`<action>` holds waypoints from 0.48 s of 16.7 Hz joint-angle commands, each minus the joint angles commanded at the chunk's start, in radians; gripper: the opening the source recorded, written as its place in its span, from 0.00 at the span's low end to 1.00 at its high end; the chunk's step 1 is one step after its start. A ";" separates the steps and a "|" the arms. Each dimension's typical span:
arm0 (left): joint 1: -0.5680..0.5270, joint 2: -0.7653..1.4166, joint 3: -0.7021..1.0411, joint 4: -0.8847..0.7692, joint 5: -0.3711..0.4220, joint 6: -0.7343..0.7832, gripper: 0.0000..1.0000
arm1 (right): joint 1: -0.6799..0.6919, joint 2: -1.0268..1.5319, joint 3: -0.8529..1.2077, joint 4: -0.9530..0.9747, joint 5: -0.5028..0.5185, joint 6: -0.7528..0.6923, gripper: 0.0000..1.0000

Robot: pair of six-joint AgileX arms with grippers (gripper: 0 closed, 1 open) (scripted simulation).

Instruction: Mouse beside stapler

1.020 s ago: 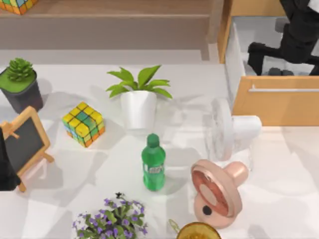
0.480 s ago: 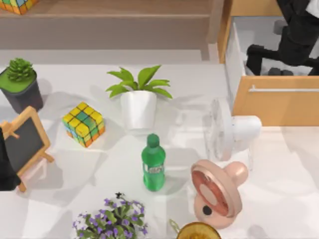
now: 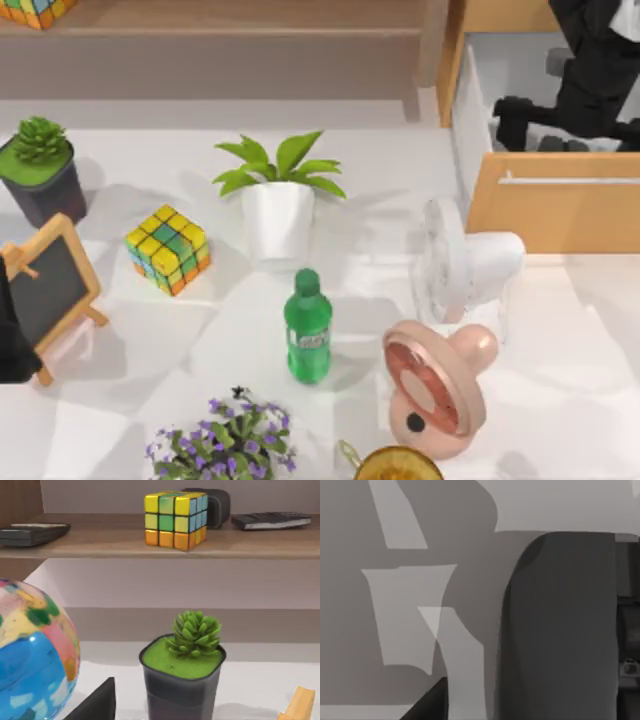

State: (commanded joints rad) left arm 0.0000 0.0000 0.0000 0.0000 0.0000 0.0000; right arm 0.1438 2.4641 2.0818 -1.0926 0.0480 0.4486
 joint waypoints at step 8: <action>0.000 0.000 0.000 0.000 0.000 0.000 1.00 | 0.000 0.000 0.000 0.000 0.000 0.000 0.17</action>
State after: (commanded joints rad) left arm 0.0000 0.0000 0.0000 0.0000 0.0000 0.0000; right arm 0.1438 2.4641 2.0818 -1.0926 0.0480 0.4486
